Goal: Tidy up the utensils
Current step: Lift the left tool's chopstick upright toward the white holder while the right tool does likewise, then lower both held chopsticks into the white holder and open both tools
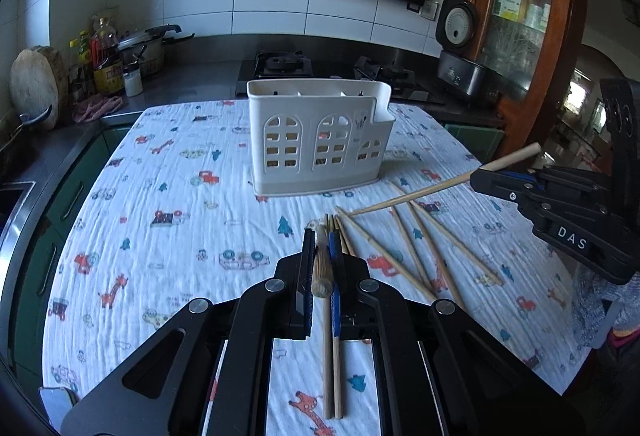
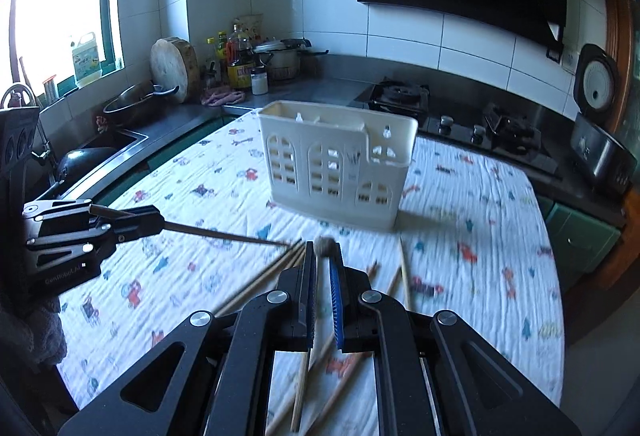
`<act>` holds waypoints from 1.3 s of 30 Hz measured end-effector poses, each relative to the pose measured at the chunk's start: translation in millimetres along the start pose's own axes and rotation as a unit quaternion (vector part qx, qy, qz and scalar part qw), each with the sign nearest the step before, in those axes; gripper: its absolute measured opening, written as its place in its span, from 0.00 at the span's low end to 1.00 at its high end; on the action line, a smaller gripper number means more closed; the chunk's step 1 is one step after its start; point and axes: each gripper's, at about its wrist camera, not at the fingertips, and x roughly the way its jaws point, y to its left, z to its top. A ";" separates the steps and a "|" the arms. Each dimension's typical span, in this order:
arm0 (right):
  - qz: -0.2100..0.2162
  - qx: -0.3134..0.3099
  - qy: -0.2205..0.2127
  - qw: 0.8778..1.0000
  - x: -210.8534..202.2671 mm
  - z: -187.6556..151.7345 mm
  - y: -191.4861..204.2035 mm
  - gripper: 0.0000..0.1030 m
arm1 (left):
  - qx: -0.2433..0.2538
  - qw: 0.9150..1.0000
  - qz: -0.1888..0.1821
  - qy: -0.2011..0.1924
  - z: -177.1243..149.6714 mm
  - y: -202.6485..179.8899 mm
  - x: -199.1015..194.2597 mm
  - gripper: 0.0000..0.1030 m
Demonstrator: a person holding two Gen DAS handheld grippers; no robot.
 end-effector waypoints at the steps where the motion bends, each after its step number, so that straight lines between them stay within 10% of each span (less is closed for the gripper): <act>1: 0.001 -0.002 0.001 1.000 1.6 9.1 -1.3 0.07 | 0.003 1.000 -0.003 -0.001 5.0 -0.3 0.3 0.05; 13: -0.004 -0.006 -0.009 1.000 -7.8 107.5 -28.6 0.06 | 0.017 1.000 -0.022 -0.006 74.3 10.2 -6.3 0.05; 24: -0.045 0.011 -0.072 0.996 -3.1 185.2 -47.8 0.06 | 0.056 0.992 0.001 -0.109 167.7 -5.2 -50.0 0.05; 39: -0.050 0.028 -0.055 0.997 61.3 179.6 -64.5 0.06 | -0.007 0.989 0.034 -0.141 216.8 32.1 26.0 0.05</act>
